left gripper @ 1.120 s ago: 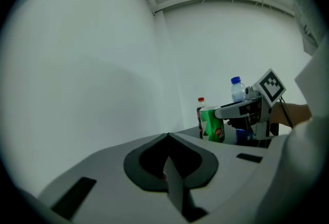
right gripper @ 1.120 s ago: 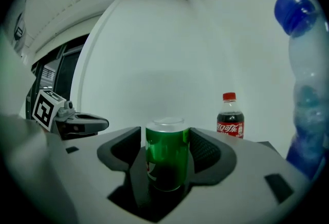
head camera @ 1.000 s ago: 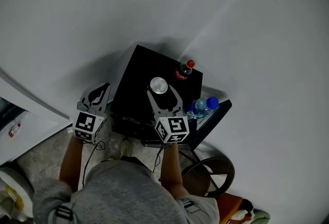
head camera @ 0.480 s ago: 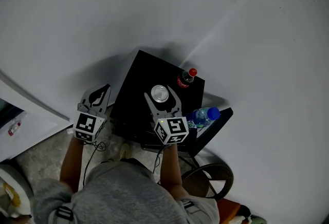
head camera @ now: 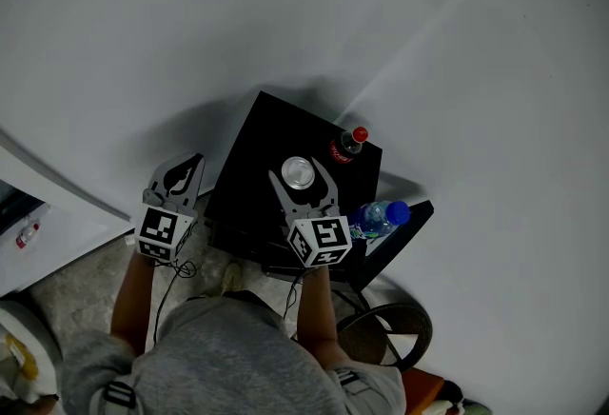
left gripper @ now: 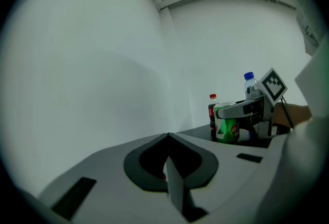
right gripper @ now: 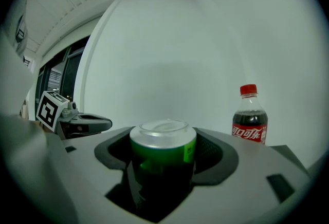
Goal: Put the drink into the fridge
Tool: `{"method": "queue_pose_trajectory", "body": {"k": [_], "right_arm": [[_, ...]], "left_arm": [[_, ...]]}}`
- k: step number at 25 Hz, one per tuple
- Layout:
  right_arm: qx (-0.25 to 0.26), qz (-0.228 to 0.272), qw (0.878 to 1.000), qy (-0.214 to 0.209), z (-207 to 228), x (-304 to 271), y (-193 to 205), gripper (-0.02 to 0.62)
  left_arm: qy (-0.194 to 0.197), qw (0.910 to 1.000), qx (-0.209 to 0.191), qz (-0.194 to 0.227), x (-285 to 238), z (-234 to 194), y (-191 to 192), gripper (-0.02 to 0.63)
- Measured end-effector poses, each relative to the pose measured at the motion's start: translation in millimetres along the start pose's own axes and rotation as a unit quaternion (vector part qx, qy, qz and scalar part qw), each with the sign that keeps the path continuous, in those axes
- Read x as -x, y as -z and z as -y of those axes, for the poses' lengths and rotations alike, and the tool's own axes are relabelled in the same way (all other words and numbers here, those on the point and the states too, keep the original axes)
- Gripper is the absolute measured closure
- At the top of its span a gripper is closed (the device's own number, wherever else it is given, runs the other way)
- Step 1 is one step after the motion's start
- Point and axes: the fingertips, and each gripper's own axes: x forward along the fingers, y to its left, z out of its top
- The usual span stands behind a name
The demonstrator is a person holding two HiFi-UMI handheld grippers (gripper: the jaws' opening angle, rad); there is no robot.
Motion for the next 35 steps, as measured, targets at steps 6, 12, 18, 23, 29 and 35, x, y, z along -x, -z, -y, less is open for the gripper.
{"method": "queue_pose_trajectory", "body": {"k": [6,12,18,23,29,35], "right_arm": [[0.015,-0.005,1.0,-0.003,-4,1,0,0.259],[0.018,0.011,1.0,0.005,-10,16,-13,0.259],[0.019,0.032,0.999,0.019,-19,41,-28,0.259],[0.011,0.038,0.999,0.029,-32,67,-32,0.259],[0.016,0.039,0.998,0.051,-50,99,-32,0.259],[0.019,0.041,0.996,0.074,-68,132,-30,0.259]], "left_arm": [[0.002,1.0,-0.001,0.001,6,2,1,0.601],[0.009,0.9999,0.0,0.009,20,6,-7,0.601],[0.023,0.9996,-0.004,0.016,35,15,-11,0.601],[0.044,0.9988,-0.006,0.023,52,28,-13,0.601],[0.067,0.9974,-0.004,0.028,74,42,-11,0.601],[0.094,0.995,-0.008,0.032,94,61,-10,0.603]]}}
